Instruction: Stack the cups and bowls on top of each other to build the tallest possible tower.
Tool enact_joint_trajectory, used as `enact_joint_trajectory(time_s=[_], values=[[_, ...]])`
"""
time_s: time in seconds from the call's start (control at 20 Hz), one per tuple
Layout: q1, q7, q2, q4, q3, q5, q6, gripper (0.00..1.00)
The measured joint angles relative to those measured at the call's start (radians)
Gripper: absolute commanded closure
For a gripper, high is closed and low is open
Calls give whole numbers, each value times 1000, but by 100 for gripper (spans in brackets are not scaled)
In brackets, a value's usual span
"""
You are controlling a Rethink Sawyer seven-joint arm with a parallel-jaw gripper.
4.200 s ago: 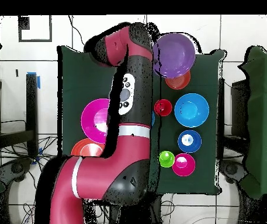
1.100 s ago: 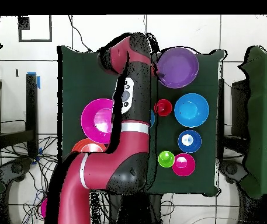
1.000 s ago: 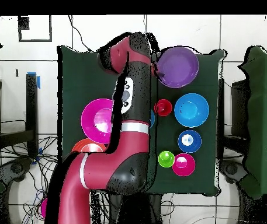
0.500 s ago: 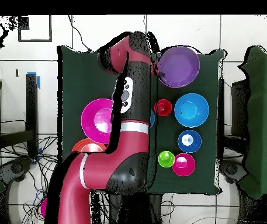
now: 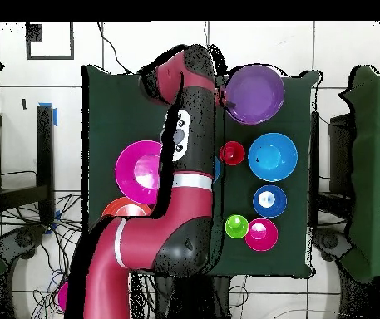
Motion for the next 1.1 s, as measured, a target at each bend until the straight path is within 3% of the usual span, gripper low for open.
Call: enact_joint_trajectory(time_s=[1.1], values=[[-26,0,43,-41,-8,43,-38,100]])
